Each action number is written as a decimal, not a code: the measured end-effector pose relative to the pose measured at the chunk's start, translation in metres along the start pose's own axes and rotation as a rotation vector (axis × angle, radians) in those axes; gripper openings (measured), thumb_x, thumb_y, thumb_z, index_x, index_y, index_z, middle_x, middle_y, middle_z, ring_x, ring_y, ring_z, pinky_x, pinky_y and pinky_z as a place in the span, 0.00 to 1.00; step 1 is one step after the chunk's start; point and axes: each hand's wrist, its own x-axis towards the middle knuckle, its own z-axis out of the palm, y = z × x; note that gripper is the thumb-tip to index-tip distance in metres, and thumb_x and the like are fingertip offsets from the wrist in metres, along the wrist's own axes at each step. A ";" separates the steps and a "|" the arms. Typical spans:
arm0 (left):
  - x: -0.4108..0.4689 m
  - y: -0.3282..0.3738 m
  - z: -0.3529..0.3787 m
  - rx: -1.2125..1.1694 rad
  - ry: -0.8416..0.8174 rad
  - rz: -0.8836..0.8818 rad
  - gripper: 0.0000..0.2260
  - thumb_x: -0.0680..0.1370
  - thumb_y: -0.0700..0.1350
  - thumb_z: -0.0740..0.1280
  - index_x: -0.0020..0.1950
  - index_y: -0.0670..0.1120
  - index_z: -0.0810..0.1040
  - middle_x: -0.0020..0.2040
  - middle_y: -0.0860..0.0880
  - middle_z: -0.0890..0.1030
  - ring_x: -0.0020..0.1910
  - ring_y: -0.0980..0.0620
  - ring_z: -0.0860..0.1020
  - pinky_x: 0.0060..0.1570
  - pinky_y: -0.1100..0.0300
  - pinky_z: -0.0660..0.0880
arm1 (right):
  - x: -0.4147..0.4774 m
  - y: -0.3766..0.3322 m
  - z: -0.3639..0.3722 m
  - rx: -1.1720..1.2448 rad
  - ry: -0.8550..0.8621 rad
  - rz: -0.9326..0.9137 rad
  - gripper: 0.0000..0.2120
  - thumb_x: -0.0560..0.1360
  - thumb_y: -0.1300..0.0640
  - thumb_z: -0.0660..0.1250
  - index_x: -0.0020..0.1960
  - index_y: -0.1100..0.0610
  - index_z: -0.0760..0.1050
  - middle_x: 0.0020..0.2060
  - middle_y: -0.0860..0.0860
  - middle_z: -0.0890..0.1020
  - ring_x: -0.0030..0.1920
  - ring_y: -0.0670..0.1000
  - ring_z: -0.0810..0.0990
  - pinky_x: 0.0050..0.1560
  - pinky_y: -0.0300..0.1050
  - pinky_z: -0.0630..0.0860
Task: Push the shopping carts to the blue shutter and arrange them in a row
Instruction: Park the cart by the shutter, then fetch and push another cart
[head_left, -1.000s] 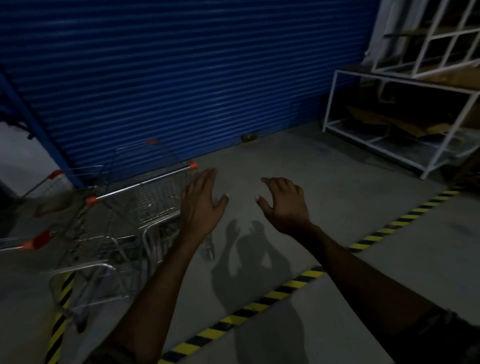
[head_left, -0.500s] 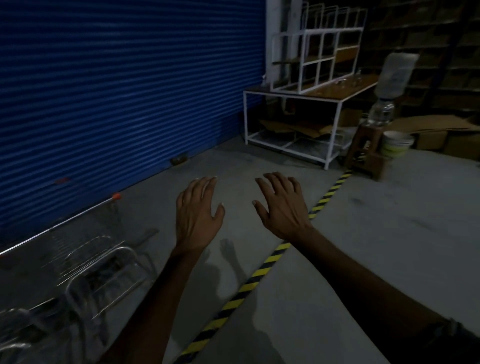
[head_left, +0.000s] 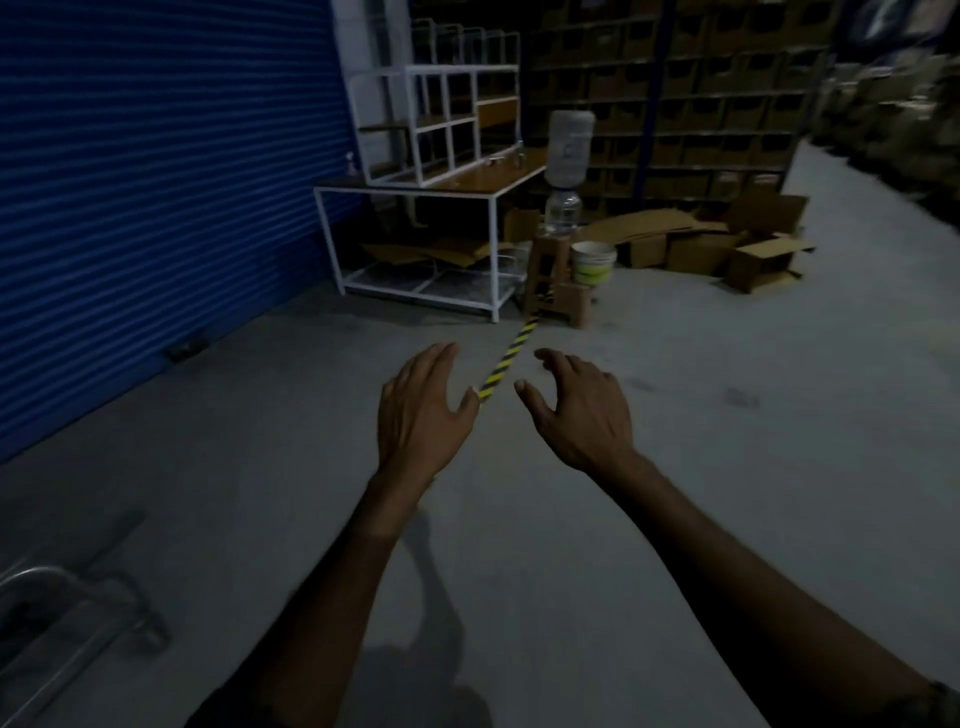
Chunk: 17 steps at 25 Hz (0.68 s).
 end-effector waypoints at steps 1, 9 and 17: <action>-0.004 0.031 0.013 -0.061 -0.018 -0.019 0.27 0.79 0.56 0.66 0.78 0.52 0.67 0.76 0.51 0.70 0.73 0.48 0.69 0.69 0.49 0.68 | -0.013 0.025 -0.016 0.011 0.011 0.042 0.26 0.81 0.34 0.57 0.72 0.49 0.70 0.62 0.51 0.81 0.60 0.55 0.79 0.57 0.53 0.74; -0.019 0.251 0.112 -0.198 -0.170 0.218 0.25 0.79 0.59 0.65 0.74 0.54 0.71 0.71 0.52 0.75 0.68 0.48 0.73 0.63 0.50 0.72 | -0.104 0.200 -0.134 -0.095 0.120 0.369 0.24 0.81 0.37 0.59 0.71 0.49 0.70 0.61 0.49 0.82 0.59 0.54 0.80 0.55 0.50 0.75; -0.009 0.437 0.215 -0.379 -0.326 0.539 0.23 0.79 0.58 0.65 0.74 0.54 0.70 0.70 0.53 0.75 0.66 0.49 0.75 0.60 0.52 0.74 | -0.172 0.348 -0.214 -0.347 0.225 0.702 0.24 0.81 0.37 0.57 0.70 0.48 0.70 0.61 0.49 0.81 0.60 0.53 0.78 0.56 0.51 0.74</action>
